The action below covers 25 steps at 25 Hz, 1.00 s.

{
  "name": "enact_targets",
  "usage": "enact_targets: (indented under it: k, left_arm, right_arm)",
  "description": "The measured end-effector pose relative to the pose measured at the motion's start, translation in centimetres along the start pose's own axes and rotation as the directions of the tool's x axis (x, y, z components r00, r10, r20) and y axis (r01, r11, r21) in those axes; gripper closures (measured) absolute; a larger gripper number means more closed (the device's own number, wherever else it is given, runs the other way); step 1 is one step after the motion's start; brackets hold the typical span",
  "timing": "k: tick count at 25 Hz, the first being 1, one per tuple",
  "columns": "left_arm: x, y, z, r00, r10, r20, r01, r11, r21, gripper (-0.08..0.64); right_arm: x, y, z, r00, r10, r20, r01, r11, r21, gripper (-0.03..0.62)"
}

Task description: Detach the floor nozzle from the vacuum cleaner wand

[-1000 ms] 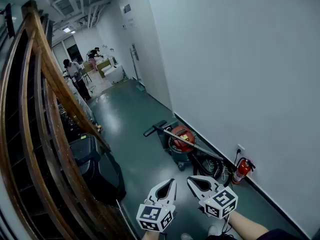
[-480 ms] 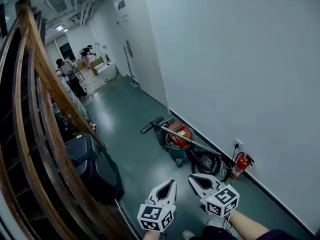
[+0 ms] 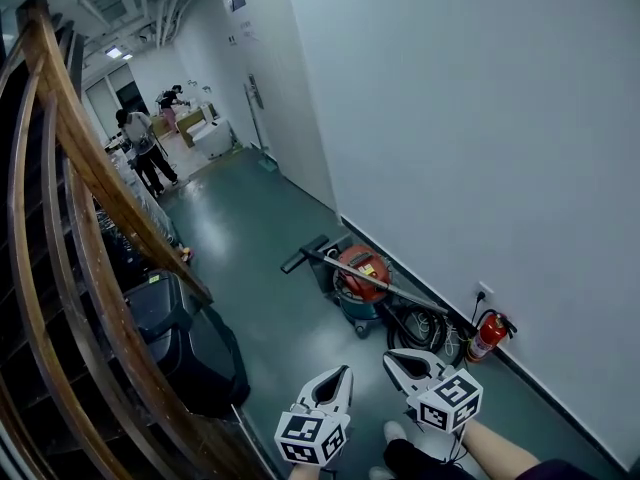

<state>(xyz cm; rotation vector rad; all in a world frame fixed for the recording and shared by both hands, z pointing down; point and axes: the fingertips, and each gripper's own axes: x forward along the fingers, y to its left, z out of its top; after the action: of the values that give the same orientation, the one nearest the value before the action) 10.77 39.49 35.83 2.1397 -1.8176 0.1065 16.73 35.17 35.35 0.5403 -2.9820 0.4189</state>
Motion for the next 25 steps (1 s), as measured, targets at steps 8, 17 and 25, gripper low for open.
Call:
enact_targets:
  k: [8,17,25]
  left_arm:
    - [6.3,4.2,1.4,0.999,0.021,-0.027,-0.022,0.999,-0.035,0.555]
    - [11.1,7.2,2.3,0.996,0.044,-0.072,-0.048,0.998,-0.049,0.555]
    - [13.4,10.5,2.2,0.993,0.060,-0.105,-0.066,0.997,-0.048,0.555]
  right_arm:
    - [5.5,-5.7,0.4,0.999,0.032,-0.026,-0.031,0.999,0.034,0.575]
    - [9.4,-10.4,0.9,0.998,0.042,-0.045,-0.038,0.996,0.086,0.575]
    - [12.9,-12.2,-0.1,0.996,0.060,-0.073,-0.051,0.991,0.120,0.575]
